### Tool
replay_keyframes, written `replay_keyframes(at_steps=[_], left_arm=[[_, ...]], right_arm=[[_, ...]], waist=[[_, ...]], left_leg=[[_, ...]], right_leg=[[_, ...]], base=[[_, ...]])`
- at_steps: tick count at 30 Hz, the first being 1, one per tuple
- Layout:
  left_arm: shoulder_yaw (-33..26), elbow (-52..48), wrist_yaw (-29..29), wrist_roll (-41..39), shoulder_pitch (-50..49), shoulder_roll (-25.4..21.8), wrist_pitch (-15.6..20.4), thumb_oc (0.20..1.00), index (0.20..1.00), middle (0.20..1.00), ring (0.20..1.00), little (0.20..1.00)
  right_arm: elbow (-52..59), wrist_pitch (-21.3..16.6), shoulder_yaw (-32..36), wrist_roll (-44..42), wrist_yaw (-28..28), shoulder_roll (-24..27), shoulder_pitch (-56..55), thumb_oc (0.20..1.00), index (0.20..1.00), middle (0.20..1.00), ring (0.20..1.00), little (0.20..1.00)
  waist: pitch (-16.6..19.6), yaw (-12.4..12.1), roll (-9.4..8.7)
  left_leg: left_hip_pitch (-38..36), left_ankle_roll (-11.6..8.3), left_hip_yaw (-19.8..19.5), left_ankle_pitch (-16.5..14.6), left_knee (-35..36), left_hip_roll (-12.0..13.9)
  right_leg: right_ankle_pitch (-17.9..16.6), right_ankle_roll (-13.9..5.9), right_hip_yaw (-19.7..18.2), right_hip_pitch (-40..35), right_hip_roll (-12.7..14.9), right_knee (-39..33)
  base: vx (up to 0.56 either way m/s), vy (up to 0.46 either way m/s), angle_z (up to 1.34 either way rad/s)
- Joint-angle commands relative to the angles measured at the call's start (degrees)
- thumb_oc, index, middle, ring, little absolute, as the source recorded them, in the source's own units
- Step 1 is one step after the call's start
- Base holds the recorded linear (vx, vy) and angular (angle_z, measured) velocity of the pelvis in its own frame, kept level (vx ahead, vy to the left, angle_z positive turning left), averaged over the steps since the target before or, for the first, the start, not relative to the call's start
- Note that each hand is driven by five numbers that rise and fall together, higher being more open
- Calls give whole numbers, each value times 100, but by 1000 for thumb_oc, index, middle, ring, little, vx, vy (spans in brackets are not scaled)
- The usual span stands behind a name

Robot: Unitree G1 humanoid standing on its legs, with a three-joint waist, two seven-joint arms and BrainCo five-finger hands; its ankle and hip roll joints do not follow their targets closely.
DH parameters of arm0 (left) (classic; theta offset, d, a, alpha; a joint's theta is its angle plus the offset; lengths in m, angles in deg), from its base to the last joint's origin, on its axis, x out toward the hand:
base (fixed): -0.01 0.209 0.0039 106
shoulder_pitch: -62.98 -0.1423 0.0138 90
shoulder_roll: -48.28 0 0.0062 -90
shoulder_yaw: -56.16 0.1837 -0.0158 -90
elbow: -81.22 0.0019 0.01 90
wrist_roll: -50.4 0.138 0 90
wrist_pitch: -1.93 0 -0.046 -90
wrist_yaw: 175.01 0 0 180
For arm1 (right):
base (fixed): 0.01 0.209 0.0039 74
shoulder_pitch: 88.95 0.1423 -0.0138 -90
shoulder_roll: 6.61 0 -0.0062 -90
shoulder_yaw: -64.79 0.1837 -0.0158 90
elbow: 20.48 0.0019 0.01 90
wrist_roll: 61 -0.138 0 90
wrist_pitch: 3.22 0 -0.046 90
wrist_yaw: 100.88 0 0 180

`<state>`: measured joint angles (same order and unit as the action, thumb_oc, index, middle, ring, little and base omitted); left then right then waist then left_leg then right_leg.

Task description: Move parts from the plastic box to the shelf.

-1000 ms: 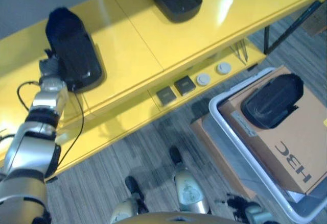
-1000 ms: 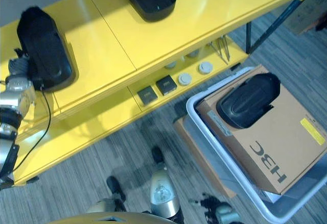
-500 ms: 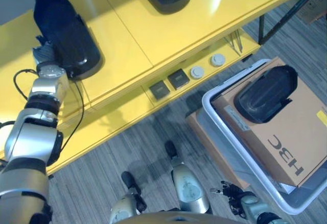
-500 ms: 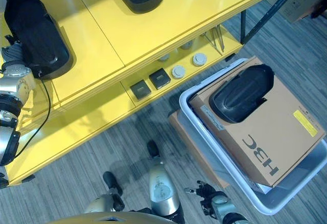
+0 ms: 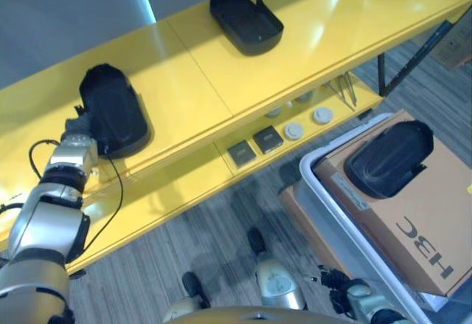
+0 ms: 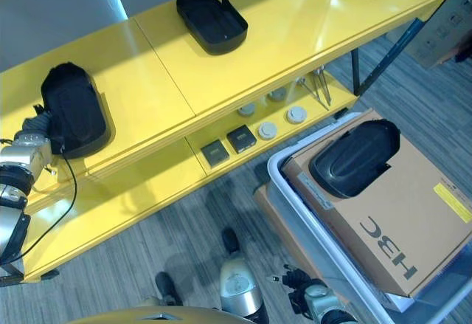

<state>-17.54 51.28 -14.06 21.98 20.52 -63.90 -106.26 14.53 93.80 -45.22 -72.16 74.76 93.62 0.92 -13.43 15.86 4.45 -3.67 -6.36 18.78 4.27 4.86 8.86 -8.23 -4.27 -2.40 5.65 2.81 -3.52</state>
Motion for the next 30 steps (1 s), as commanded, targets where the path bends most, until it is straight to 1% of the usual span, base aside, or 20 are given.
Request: replay_keyframes(at_steps=[1, 3, 5, 11, 13, 14, 15, 16, 17, 19, 20, 22, 24, 25, 27, 29, 30], left_arm=[[-193, 426, 57, 74, 63, -87, 32, 200, 200, 200, 200, 200], [-223, 433, -50, 13, 67, -76, 90, 200, 200, 200, 200, 200], [-264, 446, -116, 21, 65, -70, 108, 1000, 1000, 1000, 1000, 1000], [-363, 455, -436, -7, 105, -86, 419, 1000, 1000, 1000, 1000, 1000], [-451, 306, -719, -67, 163, -99, 728, 1000, 1000, 1000, 1000, 1000], [-502, 102, -854, -75, 189, -87, 900, 1000, 1000, 1000, 1000, 1000], [-510, -175, -1034, 145, 247, -121, 1087, 1000, 1000, 1000, 1000, 1000], [-497, -368, -1099, 173, 269, -161, 1129, 1000, 1000, 1000, 1000, 1000], [-498, -554, -1190, 242, 275, -192, 1246, 1000, 1000, 1000, 1000, 1000], [-455, -895, -1270, 366, 272, -269, 1322, 1000, 1000, 1000, 1000, 1000], [-421, -1428, -1366, 542, 220, -401, 1542, 1000, 1000, 1000, 1000, 1000], [-492, -2051, -1291, 810, 97, -549, 1724, 1000, 1000, 1000, 1000, 1000], [-581, -2660, -1148, 906, -61, -638, 1789, 1000, 1000, 1000, 1000, 1000], [-651, -3092, -1094, 976, -200, -663, 1736, 1000, 1000, 1000, 1000, 1000], [-737, -3537, -977, 1013, -363, -669, 1710, 1000, 1000, 1000, 1000, 1000], [-937, -4495, -641, 1061, -864, -594, 1654, 1000, 1000, 1000, 1000, 1000], [-962, -4711, -531, 1044, -997, -571, 1688, 1000, 1000, 1000, 1000, 1000]], right_arm=[[-101, 114, -99, 35, 136, -2, -255, 1000, 1000, 1000, 1000, 1000], [-172, 93, -100, 61, 142, -16, -270, 1000, 1000, 1000, 1000, 1000], [-228, 60, -100, 109, 131, -33, -305, 1000, 1000, 1000, 1000, 1000], [-303, -20, -129, 149, 148, -37, -354, 1000, 1000, 1000, 1000, 1000], [-378, -106, -169, 186, 162, -47, -351, 1000, 1000, 1000, 1000, 1000], [-380, -125, -174, 185, 180, -62, -376, 1000, 1000, 1000, 1000, 1000], [-362, -122, -155, 193, 165, -49, -395, 1000, 1000, 1000, 1000, 1000], [-380, -145, -135, 199, 158, -53, -415, 1000, 1000, 1000, 1000, 1000], [-377, -152, -130, 201, 171, -66, -444, 1000, 1000, 1000, 1000, 1000], [-351, -137, -111, 214, 182, -82, -487, 1000, 1000, 1000, 1000, 1000], [-288, -83, -59, 241, 184, -100, -558, 1000, 1000, 1000, 1000, 1000], [-211, -21, 19, 278, 206, -120, -649, 1000, 1000, 1000, 1000, 1000], [-179, 4, 81, 312, 224, -146, -719, 1000, 1000, 1000, 1000, 1000], [-175, 13, 108, 318, 241, -168, -755, 1000, 1000, 1000, 1000, 1000], [-166, 31, 149, 336, 258, -201, -790, 1000, 1000, 1000, 1000, 1000], [-124, 58, 241, 360, 334, -283, -873, 1000, 1000, 1000, 1000, 1000], [-98, 82, 267, 354, 352, -300, -892, 1000, 1000, 1000, 1000, 1000]], waist=[[-62, 57, -258], [-57, 58, -250], [-47, 64, -256], [-38, 72, -289], [-24, 52, -312], [-10, 39, -327], [12, 20, -333], [27, 1, -330], [44, -19, -327], [70, -46, -320], [123, -110, -308], [142, -173, -296], [185, -238, -285], [201, -273, -282], [221, -318, -281], [243, -411, -291], [245, -436, -296]], left_leg=[[438, 273, -145, 36, -434, -54], [416, 277, -140, 28, -419, -63], [392, 283, -138, 19, -396, -72], [353, 283, -138, 13, -371, -82], [329, 274, -135, 16, -346, -70], [307, 273, -135, 10, -343, -64], [278, 272, -143, 6, -337, -57], [265, 274, -150, 5, -331, -58], [252, 276, -156, 3, -330, -57], [231, 281, -159, -7, -327, -52], [231, 284, -163, 3, -324, -43], [206, 291, -195, -19, -334, -47], [223, 287, -211, -5, -331, -42], [215, 286, -235, -8, -329, -46], [201, 286, -264, -8, -316, -54], [182, 289, -324, -12, -291, -76], [179, 290, -340, -16, -286, -81]], right_leg=[[496, 72, 11, 3, -36, 507], [500, 64, 7, -17, -32, 496], [496, 54, -2, -30, -31, 480], [487, 47, -9, -65, -34, 450], [483, 43, -6, -88, -39, 428], [483, 40, 4, -111, -36, 419], [485, 41, 14, -139, -42, 414], [484, 41, 19, -157, -42, 407], [487, 41, 29, -179, -41, 402], [495, 35, 38, -206, -38, 399], [479, 38, 51, -215, -40, 386], [501, 23, 81, -272, -22, 379], [486, 25, 86, -274, -23, 359], [490, 24, 93, -299, -22, 348], [491, 22, 105, -332, -21, 324], [489, 15, 153, -382, -5, 284], [489, 12, 165, -390, -2, 278]], base=[[0, 0, 0], [0, 0, 0], [0, 0, 0], [0, 0, 0], [0, 0, 0], [32, -15, 0], [38, -11, 0], [41, -8, 1], [0, 0, 0], [41, -7, 5], [63, -1, 3], [53, 8, 0], [37, 6, 4], [48, 7, 8], [47, 6, 16], [44, 10, 15], [25, 6, 4]])
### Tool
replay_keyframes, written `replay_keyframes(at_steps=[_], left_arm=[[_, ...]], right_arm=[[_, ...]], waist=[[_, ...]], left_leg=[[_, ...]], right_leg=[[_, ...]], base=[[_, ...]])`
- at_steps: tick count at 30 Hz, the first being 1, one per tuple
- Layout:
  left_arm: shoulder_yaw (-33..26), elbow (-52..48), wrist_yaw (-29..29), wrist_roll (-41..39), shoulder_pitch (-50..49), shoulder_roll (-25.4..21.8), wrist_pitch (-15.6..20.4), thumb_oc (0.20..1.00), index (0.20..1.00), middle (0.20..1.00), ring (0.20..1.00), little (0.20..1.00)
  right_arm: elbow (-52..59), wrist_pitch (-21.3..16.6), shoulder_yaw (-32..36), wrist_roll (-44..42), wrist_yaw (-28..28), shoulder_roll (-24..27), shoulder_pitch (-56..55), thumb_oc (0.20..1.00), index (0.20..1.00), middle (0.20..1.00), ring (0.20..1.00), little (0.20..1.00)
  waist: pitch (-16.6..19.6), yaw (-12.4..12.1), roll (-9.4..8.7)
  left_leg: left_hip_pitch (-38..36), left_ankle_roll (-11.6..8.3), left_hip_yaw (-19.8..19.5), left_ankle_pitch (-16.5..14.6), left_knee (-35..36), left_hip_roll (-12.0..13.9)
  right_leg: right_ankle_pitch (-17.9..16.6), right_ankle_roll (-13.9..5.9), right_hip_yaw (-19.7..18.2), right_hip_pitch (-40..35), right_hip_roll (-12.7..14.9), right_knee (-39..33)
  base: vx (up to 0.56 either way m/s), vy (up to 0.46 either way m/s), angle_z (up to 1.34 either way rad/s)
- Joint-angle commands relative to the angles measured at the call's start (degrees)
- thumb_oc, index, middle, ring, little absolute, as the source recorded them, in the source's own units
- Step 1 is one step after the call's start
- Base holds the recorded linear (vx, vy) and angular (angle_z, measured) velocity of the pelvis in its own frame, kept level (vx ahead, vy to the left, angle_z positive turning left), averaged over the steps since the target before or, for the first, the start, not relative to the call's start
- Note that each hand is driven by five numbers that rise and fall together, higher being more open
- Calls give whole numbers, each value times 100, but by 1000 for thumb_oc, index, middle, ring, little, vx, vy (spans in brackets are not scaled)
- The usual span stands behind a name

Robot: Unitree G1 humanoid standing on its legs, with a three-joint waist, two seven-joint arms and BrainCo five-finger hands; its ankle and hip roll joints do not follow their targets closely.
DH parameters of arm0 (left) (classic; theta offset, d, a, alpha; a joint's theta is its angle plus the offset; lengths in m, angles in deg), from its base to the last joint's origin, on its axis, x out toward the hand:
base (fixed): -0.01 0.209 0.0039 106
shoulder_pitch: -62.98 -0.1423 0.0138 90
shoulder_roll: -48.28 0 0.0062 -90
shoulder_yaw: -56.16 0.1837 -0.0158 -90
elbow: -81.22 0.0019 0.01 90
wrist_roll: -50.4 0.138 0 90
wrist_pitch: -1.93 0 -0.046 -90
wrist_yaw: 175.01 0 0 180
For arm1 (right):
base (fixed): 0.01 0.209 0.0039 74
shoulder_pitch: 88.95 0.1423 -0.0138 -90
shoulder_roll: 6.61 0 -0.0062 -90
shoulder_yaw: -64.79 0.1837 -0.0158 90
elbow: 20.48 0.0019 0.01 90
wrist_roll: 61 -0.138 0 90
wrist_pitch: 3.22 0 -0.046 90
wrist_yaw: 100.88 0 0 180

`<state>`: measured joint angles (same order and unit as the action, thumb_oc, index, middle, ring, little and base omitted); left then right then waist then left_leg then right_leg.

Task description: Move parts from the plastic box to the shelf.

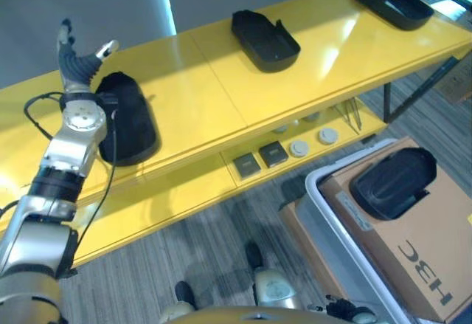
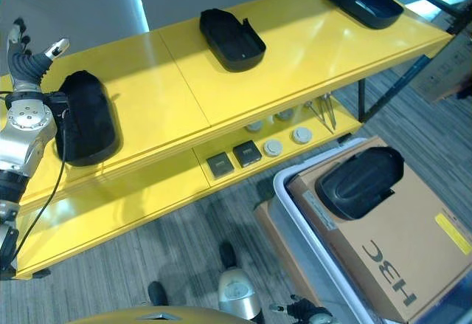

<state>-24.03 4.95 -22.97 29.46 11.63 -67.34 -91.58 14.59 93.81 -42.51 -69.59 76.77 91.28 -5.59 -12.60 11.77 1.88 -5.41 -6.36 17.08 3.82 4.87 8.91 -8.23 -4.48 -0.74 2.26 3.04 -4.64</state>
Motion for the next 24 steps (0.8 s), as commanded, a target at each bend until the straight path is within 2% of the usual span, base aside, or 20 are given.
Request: replay_keyframes(at_steps=[1, 2, 3, 4, 8, 11, 12, 13, 14, 16, 24], left_arm=[[-337, -254, 426, 281, -222, -199, 223, 1000, 1000, 1000, 1000, 1000], [-426, -667, 838, 44, -549, -70, 336, 1000, 1000, 1000, 1000, 1000], [-443, -972, 1043, -155, -751, 38, 294, 1000, 1000, 1000, 1000, 1000], [-417, -1668, 1467, -528, -1288, 455, 177, 1000, 1000, 1000, 1000, 1000], [-185, -2079, 1656, -246, -1981, 990, 362, 1000, 1000, 1000, 1000, 1000], [54, -2213, 1949, -495, -2482, 1319, 550, 1000, 1000, 1000, 1000, 1000], [108, -2272, 2038, -665, -2630, 1410, 585, 724, 724, 724, 724, 724], [170, -2298, 2116, -957, -2760, 1492, 573, 504, 504, 504, 504, 504], [251, -2293, 2236, -1064, -2893, 1557, 641, 200, 200, 200, 200, 200], [429, -2372, 2355, -1118, -3154, 1637, 862, 200, 200, 200, 200, 200], [648, -2302, 2220, -1286, -3368, 1474, 1034, 200, 200, 200, 200, 200]], right_arm=[[-95, 87, 11, 90, 170, -84, -255, 1000, 1000, 1000, 1000, 1000], [-70, 111, 74, 82, 213, -139, -306, 1000, 1000, 1000, 1000, 1000], [-36, 140, 110, 87, 235, -163, -339, 1000, 1000, 1000, 1000, 1000], [-26, 154, 206, 108, 274, -245, -406, 1000, 1000, 1000, 1000, 1000], [-55, 63, 290, 124, 346, -350, -529, 1000, 1000, 1000, 1000, 1000], [-139, -10, 298, 40, 411, -415, -521, 1000, 1000, 1000, 1000, 1000], [-169, -24, 302, 7, 438, -434, -504, 1000, 1000, 1000, 1000, 1000], [-187, -33, 305, -27, 466, -445, -488, 1000, 1000, 1000, 1000, 1000], [-196, -40, 313, -47, 483, -451, -490, 1000, 1000, 1000, 1000, 1000], [-231, -40, 333, -101, 512, -470, -487, 1000, 1000, 1000, 1000, 1000], [-391, -108, 304, -243, 574, -470, -497, 1000, 1000, 1000, 1000, 1000]], waist=[[164, -44, -41], [175, -90, -49], [172, -111, -50], [156, -176, -62], [131, -257, -73], [111, -352, -76], [105, -383, -66], [99, -413, -59], [95, -435, -53], [85, -490, -43], [88, -555, -28]], left_leg=[[350, 293, -180, 28, -285, -91], [351, 296, -212, 23, -280, -104], [356, 295, -229, 19, -288, -111], [372, 294, -270, 15, -306, -125], [383, 306, -354, -3, -323, -156], [404, 309, -432, -4, -321, -182], [406, 309, -447, -6, -321, -189], [408, 307, -460, -6, -321, -195], [404, 311, -472, -11, -321, -198], [416, 310, -489, -18, -369, -201], [414, 320, -491, -35, -425, -217]], right_leg=[[487, 29, 8, -55, -21, 386], [483, 21, 32, -69, -12, 371], [484, 17, 43, -74, -9, 372], [471, 3, 78, -84, 7, 361], [453, -4, 107, -108, 8, 337], [426, -2, 142, -134, 10, 286], [418, -2, 159, -147, 11, 265], [405, -4, 176, -158, 14, 243], [395, -5, 188, -168, 15, 228], [371, -5, 234, -200, 36, 211], [339, -57, 332, -244, 103, 187]], base=[[0, 0, 0], [27, 10, 4], [30, 19, 8], [15, 15, 7], [4, 9, 13], [0, 0, 0], [0, 0, 0], [-11, 23, 3], [-3, 21, 3], [0, 0, 0], [15, 18, 8]])
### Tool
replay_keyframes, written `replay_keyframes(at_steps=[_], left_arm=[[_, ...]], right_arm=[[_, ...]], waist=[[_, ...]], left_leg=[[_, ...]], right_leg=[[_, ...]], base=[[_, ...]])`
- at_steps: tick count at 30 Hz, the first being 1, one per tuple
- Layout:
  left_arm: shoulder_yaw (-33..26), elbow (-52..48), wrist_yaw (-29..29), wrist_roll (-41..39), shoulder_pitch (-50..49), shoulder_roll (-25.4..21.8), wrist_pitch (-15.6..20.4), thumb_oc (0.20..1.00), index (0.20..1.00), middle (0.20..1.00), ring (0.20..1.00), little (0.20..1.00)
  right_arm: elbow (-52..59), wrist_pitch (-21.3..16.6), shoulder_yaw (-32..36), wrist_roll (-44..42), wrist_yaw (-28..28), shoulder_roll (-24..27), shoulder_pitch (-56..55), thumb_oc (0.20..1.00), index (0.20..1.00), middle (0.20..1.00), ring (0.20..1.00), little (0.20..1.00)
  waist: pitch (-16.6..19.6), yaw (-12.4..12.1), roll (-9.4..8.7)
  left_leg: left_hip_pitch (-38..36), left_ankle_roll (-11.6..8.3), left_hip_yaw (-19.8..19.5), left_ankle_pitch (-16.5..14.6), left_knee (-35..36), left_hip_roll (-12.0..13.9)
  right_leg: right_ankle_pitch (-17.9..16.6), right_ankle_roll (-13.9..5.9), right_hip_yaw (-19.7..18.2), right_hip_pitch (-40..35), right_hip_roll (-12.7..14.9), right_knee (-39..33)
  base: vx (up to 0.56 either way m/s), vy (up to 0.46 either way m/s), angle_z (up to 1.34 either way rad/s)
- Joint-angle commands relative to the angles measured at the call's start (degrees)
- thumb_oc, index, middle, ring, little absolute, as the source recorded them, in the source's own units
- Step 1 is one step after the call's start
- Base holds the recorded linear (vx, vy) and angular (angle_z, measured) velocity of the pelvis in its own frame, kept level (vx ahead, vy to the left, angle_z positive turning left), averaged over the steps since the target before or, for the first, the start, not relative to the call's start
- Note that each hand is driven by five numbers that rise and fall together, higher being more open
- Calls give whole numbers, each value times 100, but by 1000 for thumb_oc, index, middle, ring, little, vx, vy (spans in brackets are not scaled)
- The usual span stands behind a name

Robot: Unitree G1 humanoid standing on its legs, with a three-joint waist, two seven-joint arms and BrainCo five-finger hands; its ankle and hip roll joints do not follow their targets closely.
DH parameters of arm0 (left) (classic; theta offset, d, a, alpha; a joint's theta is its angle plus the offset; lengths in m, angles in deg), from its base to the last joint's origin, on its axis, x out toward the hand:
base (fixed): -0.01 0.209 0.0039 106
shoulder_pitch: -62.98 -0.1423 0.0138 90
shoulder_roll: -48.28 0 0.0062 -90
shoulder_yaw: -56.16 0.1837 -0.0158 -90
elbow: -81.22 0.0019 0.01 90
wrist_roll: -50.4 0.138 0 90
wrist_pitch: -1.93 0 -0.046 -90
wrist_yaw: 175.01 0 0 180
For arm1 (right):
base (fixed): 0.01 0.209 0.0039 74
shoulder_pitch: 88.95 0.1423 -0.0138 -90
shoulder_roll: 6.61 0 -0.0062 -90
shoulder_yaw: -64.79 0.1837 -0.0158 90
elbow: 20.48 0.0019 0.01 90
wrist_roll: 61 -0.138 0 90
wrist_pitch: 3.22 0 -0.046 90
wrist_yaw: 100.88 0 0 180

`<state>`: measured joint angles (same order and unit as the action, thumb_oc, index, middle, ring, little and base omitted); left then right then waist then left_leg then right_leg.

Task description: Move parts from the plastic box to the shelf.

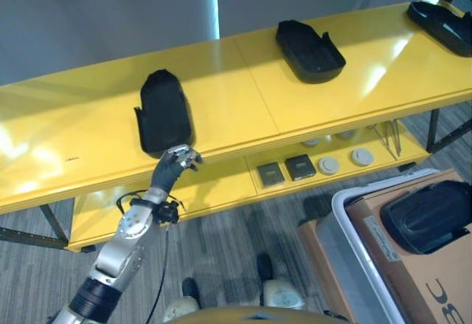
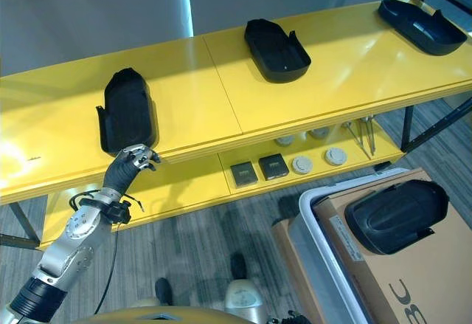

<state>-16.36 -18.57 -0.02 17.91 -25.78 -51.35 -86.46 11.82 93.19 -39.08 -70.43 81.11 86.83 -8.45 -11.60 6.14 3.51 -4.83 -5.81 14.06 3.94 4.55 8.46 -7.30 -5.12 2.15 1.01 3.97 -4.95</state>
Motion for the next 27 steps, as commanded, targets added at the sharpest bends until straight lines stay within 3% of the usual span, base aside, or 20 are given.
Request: replay_keyframes(at_steps=[1, 11, 27], left_arm=[[-112, 51, -97, -122, 382, -124, 539, 200, 200, 200, 200, 200], [-165, 62, -479, -66, 393, -154, 460, 200, 200, 200, 200, 200], [117, 1839, -1161, 395, 1408, 173, 517, 200, 200, 200, 200, 200]], right_arm=[[-119, -53, -46, -153, 146, -22, -204, 1000, 1000, 1000, 1000, 1000], [-206, -87, -54, -110, 148, 9, -178, 1000, 1000, 1000, 1000, 1000], [-38, 85, -330, 50, 15, 197, 47, 1000, 1000, 1000, 1000, 1000]], waist=[[-20, 12, -189], [-31, -6, -186], [-168, 283, -279]], left_leg=[[350, 266, -189, -48, -388, -174], [307, 265, -195, -45, -365, -182], [327, 259, -38, -16, -388, -104]], right_leg=[[244, 3, 44, -117, 14, 218], [231, -19, 103, -160, 54, 190], [218, -15, -43, -12, 25, 284]], base=[[0, 0, 0], [0, 0, 0], [-6, 0, -1]])
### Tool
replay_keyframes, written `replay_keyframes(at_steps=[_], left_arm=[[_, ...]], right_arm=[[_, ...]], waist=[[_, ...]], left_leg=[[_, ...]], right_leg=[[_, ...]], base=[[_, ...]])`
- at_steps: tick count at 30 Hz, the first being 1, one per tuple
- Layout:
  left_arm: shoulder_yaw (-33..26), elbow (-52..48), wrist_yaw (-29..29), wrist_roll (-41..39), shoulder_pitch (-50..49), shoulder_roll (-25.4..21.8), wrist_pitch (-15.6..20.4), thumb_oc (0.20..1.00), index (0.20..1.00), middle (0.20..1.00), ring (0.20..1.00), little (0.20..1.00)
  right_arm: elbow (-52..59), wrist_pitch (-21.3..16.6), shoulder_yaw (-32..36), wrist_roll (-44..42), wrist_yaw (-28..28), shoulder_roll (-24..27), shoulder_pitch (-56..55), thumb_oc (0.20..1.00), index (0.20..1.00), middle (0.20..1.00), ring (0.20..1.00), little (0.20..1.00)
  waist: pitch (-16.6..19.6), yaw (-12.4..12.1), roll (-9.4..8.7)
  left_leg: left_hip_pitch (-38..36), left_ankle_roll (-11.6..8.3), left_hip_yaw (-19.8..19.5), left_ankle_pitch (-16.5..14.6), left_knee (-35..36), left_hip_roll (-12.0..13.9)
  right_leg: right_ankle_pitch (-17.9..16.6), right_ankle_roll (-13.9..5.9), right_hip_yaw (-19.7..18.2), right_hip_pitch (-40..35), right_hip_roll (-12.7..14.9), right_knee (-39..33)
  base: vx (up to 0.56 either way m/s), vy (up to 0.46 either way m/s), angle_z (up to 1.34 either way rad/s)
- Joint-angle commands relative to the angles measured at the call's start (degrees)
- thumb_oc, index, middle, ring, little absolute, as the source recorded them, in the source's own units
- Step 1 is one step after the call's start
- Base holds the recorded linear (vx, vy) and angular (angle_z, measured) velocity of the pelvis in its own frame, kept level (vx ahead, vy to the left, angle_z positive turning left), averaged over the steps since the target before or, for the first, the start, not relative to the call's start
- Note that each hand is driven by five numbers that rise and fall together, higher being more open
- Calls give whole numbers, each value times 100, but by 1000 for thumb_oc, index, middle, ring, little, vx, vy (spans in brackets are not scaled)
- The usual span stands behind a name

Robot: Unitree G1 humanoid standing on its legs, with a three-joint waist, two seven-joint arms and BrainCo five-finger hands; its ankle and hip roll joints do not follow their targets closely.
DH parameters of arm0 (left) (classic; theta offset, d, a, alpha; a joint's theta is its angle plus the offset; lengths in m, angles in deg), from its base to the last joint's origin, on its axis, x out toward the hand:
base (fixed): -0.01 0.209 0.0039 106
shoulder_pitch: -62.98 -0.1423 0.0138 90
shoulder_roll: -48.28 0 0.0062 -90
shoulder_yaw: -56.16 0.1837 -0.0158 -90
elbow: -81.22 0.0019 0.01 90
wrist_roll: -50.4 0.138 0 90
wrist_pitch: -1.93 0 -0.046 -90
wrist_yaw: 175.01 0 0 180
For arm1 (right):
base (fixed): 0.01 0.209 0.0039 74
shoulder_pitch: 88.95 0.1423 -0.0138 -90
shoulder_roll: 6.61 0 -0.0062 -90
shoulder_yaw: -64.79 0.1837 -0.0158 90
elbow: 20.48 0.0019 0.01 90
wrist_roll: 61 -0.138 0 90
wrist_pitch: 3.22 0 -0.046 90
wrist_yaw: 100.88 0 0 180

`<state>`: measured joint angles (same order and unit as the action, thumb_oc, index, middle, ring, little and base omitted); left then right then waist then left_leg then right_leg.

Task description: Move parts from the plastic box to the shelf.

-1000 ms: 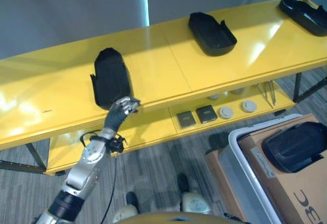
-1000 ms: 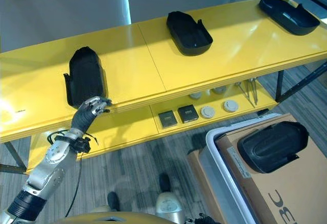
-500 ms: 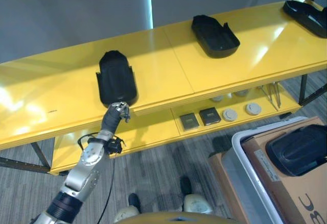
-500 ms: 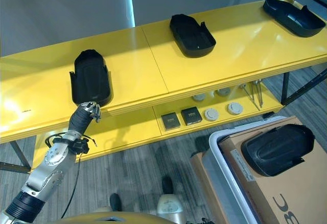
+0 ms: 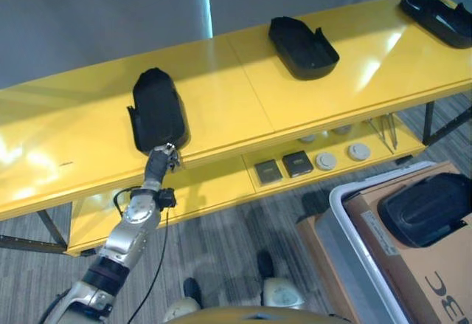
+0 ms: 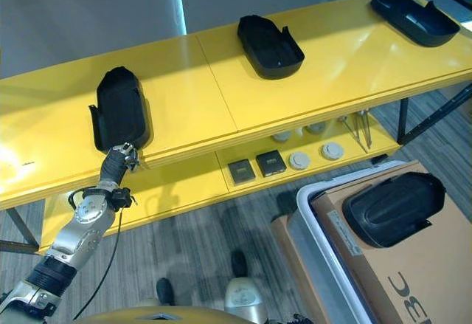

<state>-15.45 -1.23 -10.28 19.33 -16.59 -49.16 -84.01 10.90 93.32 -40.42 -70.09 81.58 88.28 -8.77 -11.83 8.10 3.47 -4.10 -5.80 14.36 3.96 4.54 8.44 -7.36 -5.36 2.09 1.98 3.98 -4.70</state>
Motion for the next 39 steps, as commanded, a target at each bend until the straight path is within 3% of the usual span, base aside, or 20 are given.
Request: replay_keyframes(at_steps=[1, 10, 18, 30, 36, 39], left_arm=[[41, 149, -164, 270, 527, -36, 275, 200, 200, 200, 200, 200], [40, 846, -500, 433, 1015, 61, 455, 200, 200, 200, 200, 200], [-425, 1739, -768, 572, 1796, -287, 526, 200, 200, 200, 200, 200], [-718, 1859, -657, 502, 1885, -550, 263, 200, 200, 200, 200, 200], [-648, 2023, -519, 608, 1802, -403, 550, 200, 200, 200, 200, 200], [-542, 1403, -286, 585, 1591, -299, 668, 200, 200, 200, 200, 200]], right_arm=[[57, 80, -197, 25, -38, 58, 91, 1000, 1000, 1000, 1000, 1000], [68, 91, -285, 99, -108, 121, 143, 1000, 1000, 1000, 1000, 1000], [28, 69, -376, 184, -240, 252, 199, 1000, 1000, 1000, 1000, 1000], [-32, 14, -320, 310, -308, 301, 214, 1000, 1000, 1000, 1000, 1000], [-27, 25, -370, 293, -280, 248, 246, 1000, 1000, 1000, 1000, 1000], [-62, 3, -340, 268, -229, 139, 232, 1000, 1000, 1000, 1000, 1000]], waist=[[-153, 98, -277], [-173, 220, -325], [-133, 342, -355], [-116, 339, -333], [-151, 314, -362], [-154, 239, -368]], left_leg=[[259, 258, -61, -16, -390, -101], [245, 252, 22, -5, -401, -62], [221, 228, 122, 4, -415, 4], [241, 221, 112, 3, -430, 5], [268, 242, 75, -8, -414, -14], [243, 255, -11, 32, -297, -41]], right_leg=[[223, 12, -47, -100, 21, 263], [220, 20, -113, -66, 6, 280], [253, 37, -177, -46, -8, 306], [275, 55, -214, -32, -18, 323], [289, 56, -244, -2, -27, 338], [281, 53, -241, -38, -44, 308]], base=[[0, 0, 0], [-1, -1, -2], [1, -2, -5], [4, 8, -4], [1, 1, 1], [-12, -26, 1]])
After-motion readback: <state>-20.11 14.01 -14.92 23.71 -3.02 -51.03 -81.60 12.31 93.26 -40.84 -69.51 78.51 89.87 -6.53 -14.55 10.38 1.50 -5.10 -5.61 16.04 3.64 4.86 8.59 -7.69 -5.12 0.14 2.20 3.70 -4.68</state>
